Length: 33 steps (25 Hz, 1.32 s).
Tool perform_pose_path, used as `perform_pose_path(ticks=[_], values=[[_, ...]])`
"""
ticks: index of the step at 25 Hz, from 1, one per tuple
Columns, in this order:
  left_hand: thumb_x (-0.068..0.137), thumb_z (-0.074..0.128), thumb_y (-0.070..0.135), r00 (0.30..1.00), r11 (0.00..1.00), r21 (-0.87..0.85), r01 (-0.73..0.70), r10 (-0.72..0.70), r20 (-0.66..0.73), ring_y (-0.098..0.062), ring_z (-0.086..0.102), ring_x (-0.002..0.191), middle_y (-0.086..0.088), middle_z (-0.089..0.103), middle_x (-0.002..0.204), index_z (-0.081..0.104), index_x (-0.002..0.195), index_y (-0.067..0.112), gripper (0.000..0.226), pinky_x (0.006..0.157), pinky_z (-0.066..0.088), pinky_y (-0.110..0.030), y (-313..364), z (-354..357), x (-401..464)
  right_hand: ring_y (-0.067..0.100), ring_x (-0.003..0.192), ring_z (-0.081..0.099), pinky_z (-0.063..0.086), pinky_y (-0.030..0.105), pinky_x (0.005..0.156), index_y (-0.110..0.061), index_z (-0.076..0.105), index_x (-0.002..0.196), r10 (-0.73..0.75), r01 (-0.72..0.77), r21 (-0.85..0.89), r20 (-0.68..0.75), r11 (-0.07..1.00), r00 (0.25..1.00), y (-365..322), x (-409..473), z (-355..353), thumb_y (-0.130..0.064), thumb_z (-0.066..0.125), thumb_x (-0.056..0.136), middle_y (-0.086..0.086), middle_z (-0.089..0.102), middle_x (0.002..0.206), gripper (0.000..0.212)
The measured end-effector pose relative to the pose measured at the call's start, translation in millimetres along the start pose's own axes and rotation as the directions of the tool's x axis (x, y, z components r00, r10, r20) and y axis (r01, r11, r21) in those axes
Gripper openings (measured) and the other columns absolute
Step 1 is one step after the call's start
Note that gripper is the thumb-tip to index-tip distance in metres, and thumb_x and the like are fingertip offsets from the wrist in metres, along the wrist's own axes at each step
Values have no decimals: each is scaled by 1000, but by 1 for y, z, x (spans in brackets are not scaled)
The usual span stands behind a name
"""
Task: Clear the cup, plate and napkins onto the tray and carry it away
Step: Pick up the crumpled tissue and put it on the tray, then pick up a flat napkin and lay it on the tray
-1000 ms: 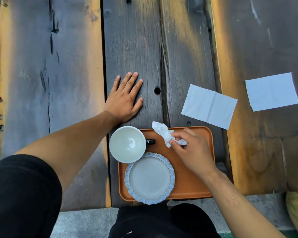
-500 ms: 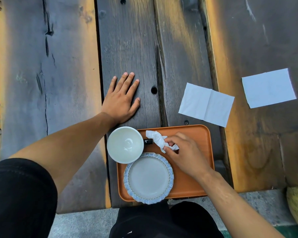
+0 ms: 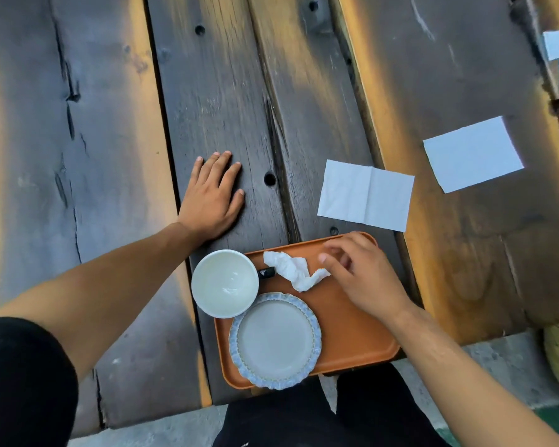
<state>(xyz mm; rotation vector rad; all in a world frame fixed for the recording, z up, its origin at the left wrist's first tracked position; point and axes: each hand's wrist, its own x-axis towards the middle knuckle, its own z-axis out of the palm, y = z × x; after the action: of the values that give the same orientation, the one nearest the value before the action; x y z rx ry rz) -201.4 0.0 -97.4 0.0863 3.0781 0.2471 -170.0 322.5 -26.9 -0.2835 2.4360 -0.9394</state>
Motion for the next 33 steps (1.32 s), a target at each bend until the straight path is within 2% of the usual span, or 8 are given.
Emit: perform_pose_path(ticks=[2,4,6,8,12,17,27,33], values=[[101,38,43,999,999,-32,-33,32,-26,-39,34,148,-20,40,157,45,148,6,61,126,14,-56,1,-3,10,4,84,61,51,25,87,-17,71,118,54,-53,11,-166,999,985,8,7,-12,-36,64,97,-6,60,106,29],[101,39,44,994,993,-25,-112,112,-21,-39,30,151,-20,36,160,43,150,6,61,126,15,-58,10,-6,23,13,97,63,53,32,93,-15,67,123,120,-131,-15,-316,991,941,17,20,-22,-38,65,96,1,61,113,36],[102,38,46,980,980,-17,-198,198,-5,-39,26,153,-20,33,163,42,152,8,63,126,16,-59,23,-7,36,23,114,59,51,42,99,-14,60,133,205,-234,-27,-397,972,895,22,34,-27,-45,63,95,7,58,124,49],[102,37,49,963,963,-3,-269,269,21,-38,24,155,-19,30,165,40,154,9,66,126,16,-59,42,-2,53,28,126,50,47,43,104,-11,54,140,285,-334,-32,-449,942,847,26,49,-32,-52,62,94,12,53,133,62],[102,32,54,955,955,28,-294,293,49,-35,17,157,-17,24,168,33,158,12,71,127,12,-57,56,5,59,31,130,42,42,43,105,-6,46,146,343,-418,-43,-499,908,796,11,68,-21,-58,64,89,15,47,137,79],[102,30,54,946,945,74,-319,312,87,-31,14,159,-13,20,170,28,160,14,71,127,12,-57,62,15,63,32,128,42,42,43,108,-3,49,141,387,-466,1,-559,885,733,15,82,-9,-57,71,83,16,47,133,82],[101,33,51,949,949,41,-311,308,67,-29,15,158,-10,22,170,31,160,17,68,127,13,-55,59,15,63,30,124,41,40,41,107,-7,56,136,383,-466,15,-591,885,710,15,83,0,-49,73,85,13,49,131,67],[101,34,50,950,951,23,-309,308,57,-28,15,159,-9,22,170,32,160,18,67,127,13,-55,59,15,63,28,126,41,39,33,104,-8,58,136,415,-431,118,-574,895,706,17,82,-8,-32,67,92,11,51,132,51]])
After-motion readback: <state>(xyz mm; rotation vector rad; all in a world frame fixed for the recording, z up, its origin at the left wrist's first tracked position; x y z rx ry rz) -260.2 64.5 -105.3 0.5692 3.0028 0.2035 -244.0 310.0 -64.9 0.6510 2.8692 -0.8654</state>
